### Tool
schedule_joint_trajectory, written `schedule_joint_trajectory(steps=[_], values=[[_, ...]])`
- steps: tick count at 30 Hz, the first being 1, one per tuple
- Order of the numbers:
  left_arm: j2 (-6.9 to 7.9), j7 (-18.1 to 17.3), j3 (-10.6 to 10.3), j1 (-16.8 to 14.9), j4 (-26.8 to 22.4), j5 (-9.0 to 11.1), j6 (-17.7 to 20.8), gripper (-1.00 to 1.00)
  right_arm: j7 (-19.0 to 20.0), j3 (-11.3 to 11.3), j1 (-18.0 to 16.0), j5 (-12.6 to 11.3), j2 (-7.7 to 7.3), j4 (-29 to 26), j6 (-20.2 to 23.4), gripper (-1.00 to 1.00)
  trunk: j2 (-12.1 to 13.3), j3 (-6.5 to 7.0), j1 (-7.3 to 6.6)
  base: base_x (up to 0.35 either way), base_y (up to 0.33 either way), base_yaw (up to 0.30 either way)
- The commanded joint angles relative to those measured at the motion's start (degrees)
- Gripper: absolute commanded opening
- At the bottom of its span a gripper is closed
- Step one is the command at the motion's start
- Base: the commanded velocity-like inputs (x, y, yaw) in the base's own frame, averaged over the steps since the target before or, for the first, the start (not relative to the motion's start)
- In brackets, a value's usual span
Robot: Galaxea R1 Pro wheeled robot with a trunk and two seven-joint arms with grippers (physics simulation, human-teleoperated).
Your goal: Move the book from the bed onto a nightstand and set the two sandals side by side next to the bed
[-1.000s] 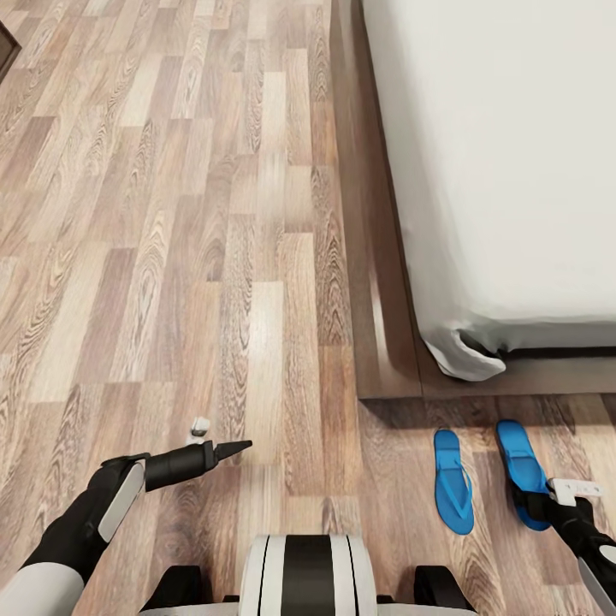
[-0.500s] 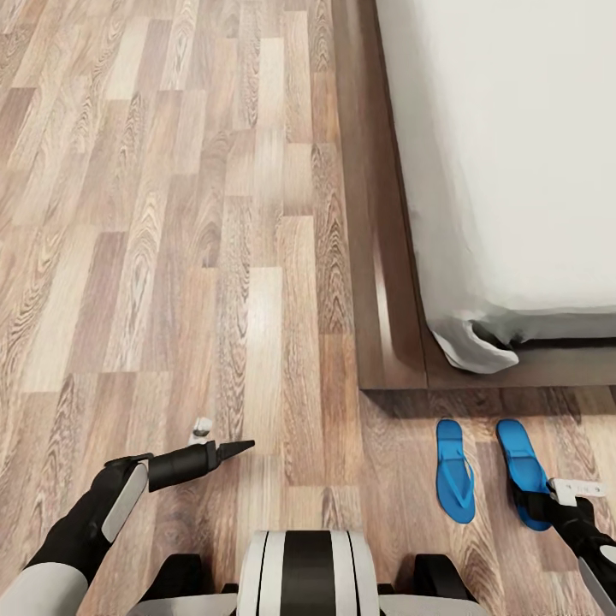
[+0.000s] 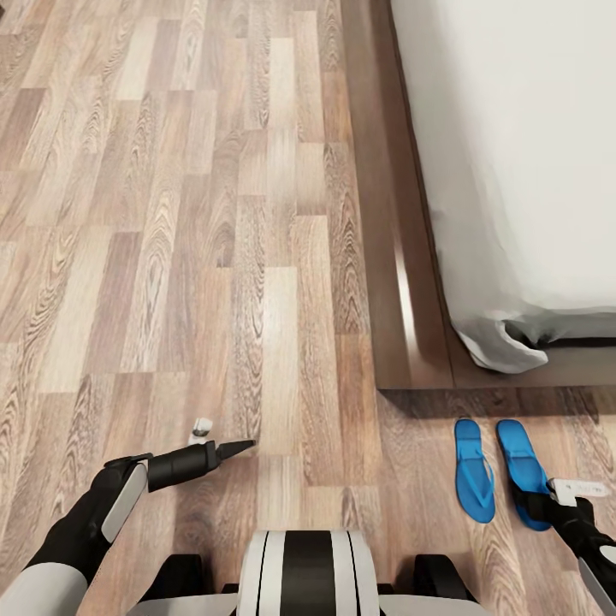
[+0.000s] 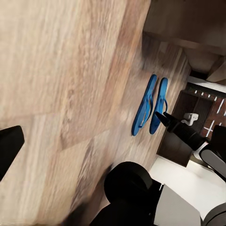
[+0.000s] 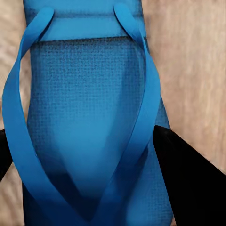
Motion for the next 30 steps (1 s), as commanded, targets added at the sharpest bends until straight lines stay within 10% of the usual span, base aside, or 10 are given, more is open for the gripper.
schedule_joint_trajectory(steps=[1,19,30], values=[[0.00,-0.04,0.00,-0.02,0.03,0.26,0.35,1.00,0.35,-0.12,0.00,-0.65,0.00,0.02,-0.11,-1.00,-0.01,-0.02,-0.01,0.000,0.117,0.000],[-0.08,-0.01,0.00,-0.02,0.03,0.25,0.34,1.00,0.05,-0.12,0.14,-2.96,0.02,-2.44,-6.00,-1.00,-0.01,-0.02,-0.01,0.000,0.008,0.000],[-0.08,0.09,0.00,-0.02,0.03,0.24,0.34,1.00,-0.13,-0.12,0.14,-3.02,0.00,-2.51,-5.82,-1.00,-0.16,-2.46,0.28,0.000,0.000,0.000]])
